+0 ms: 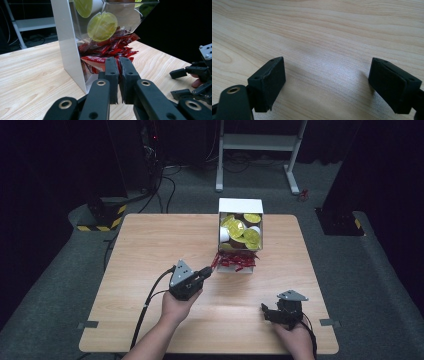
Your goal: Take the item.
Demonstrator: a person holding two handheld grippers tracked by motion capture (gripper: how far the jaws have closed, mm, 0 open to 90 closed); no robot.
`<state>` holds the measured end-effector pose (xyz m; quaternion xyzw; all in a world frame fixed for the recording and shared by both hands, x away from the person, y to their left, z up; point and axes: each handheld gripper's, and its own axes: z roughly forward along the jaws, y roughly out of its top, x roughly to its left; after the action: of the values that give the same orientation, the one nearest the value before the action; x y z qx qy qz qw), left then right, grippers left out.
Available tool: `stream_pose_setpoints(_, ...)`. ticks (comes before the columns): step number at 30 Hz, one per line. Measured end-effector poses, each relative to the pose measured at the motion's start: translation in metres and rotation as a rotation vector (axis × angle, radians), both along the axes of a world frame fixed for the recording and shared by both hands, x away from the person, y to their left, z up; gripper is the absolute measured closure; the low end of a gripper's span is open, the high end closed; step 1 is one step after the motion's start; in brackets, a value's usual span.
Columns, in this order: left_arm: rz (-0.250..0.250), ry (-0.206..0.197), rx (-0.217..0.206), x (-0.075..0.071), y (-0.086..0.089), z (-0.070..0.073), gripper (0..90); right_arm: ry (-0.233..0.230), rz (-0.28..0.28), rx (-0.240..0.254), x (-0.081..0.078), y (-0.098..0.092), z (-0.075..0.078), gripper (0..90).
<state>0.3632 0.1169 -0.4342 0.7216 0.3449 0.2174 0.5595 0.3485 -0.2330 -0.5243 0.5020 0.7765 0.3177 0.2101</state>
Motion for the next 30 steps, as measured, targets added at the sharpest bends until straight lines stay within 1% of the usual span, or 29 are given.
stream_pose_setpoints(4, -0.002, -0.002, -0.011, -0.004, 0.003, 0.000, 85.6, 0.000, 0.000, 0.000, 0.000, 0.000, 0.000, 14.2)
stream_pose_setpoints(13, -0.005, -0.011, -0.017, -0.010, 0.009, 0.001, 85.6, 0.000, 0.000, 0.000, 0.000, 0.000, 0.000, 14.2)
stream_pose_setpoints(22, 0.005, -0.021, -0.035, -0.014, 0.017, 0.003, 85.6, 0.000, 0.000, -0.001, 0.000, 0.000, 0.000, 14.2)
stream_pose_setpoints(26, 0.013, -0.018, -0.035, -0.015, 0.020, 0.002, 85.6, -0.001, 0.000, -0.001, 0.000, 0.000, 0.000, 14.2)
stream_pose_setpoints(28, 0.018, -0.018, -0.023, -0.014, 0.023, 0.002, 85.6, -0.001, 0.000, -0.001, 0.000, 0.000, 0.000, 14.2)
stream_pose_setpoints(30, 0.022, -0.015, -0.024, -0.014, 0.024, 0.002, 85.6, 0.000, 0.000, -0.001, 0.000, 0.000, 0.000, 14.2)
